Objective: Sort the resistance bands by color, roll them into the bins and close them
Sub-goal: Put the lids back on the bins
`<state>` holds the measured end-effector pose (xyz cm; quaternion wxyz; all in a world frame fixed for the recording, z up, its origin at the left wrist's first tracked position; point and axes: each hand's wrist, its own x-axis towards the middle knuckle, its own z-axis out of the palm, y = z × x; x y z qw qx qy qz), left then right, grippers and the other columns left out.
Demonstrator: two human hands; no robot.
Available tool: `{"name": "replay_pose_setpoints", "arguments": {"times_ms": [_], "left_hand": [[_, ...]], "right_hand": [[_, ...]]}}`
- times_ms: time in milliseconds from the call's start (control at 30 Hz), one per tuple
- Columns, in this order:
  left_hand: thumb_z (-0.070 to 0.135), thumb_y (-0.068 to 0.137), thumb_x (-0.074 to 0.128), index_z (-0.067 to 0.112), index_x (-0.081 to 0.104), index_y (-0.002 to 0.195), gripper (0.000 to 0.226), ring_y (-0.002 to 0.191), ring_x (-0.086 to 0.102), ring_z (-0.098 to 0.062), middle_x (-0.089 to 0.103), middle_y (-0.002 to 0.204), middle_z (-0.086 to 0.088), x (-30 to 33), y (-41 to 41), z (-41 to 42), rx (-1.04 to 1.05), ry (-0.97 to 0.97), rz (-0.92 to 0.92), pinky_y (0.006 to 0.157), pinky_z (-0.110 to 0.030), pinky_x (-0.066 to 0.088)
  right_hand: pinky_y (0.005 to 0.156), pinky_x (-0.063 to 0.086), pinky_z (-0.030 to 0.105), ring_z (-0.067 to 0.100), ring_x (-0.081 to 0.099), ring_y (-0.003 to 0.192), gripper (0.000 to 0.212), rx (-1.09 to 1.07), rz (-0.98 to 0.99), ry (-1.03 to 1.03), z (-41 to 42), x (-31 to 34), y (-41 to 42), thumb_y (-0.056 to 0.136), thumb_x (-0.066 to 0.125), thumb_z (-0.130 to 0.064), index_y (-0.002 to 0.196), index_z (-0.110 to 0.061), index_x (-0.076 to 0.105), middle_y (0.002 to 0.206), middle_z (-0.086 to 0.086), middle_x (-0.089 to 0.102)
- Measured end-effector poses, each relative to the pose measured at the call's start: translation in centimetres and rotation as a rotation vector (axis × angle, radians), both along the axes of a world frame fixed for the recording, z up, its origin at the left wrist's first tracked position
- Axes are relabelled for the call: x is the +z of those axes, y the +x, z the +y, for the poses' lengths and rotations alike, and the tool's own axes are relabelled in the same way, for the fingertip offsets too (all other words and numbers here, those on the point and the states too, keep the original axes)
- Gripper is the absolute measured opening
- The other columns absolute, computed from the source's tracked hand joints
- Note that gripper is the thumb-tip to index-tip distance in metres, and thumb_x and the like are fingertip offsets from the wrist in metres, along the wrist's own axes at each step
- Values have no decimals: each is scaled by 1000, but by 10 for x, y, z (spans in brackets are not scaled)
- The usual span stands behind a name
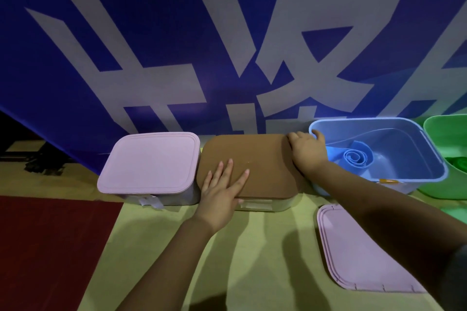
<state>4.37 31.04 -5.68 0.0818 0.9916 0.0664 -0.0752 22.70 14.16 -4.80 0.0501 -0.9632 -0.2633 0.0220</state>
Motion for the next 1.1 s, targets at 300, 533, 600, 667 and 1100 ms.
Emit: {"name": "replay_pose_setpoints", "arguments": {"times_ms": [300, 533, 600, 667, 1100], "left_hand": [[35, 95, 51, 40, 5, 150, 71, 146, -16, -24, -14, 160, -4, 6, 16, -7, 58, -54, 32, 115, -38, -8], [49, 88, 59, 34, -6, 150, 91, 143, -25, -28, -26, 156, -6, 29, 13, -30, 92, 12, 108, 115, -49, -12], [42, 89, 60, 29, 6, 152, 84, 146, -12, -27, -11, 160, -6, 27, 6, -58, 81, -75, -95, 116, -45, -5], [28, 88, 62, 17, 34, 146, 66, 141, 20, -33, 24, 155, -11, 18, -5, -89, 56, -236, -360, 114, -42, 16], [4, 95, 47, 16, 46, 83, 17, 76, 54, -18, 56, 84, -7, -55, -29, -204, 821, -1538, 530, 70, -30, 43]], "right_hand": [[105, 31, 39, 28, 49, 119, 38, -61, 52, 449, -16, 19, -30, 99, 44, -27, 136, -16, 47, 131, 9, 54], [87, 38, 21, 21, 58, 107, 36, -136, 199, 682, -82, 28, -81, 95, 54, -23, 128, -11, 54, 125, 9, 57], [83, 34, 16, 22, 58, 103, 33, -165, 181, 716, -105, 26, -94, 94, 55, -16, 125, -8, 57, 120, 11, 59], [81, 33, 16, 23, 59, 98, 31, -198, 163, 729, -130, 17, -106, 92, 57, -12, 122, -5, 58, 116, 13, 60], [109, 32, 40, 23, 33, 138, 62, -390, 406, 83, -263, -91, -179, 83, 65, -47, 137, -25, 45, 153, 4, 31]]}}
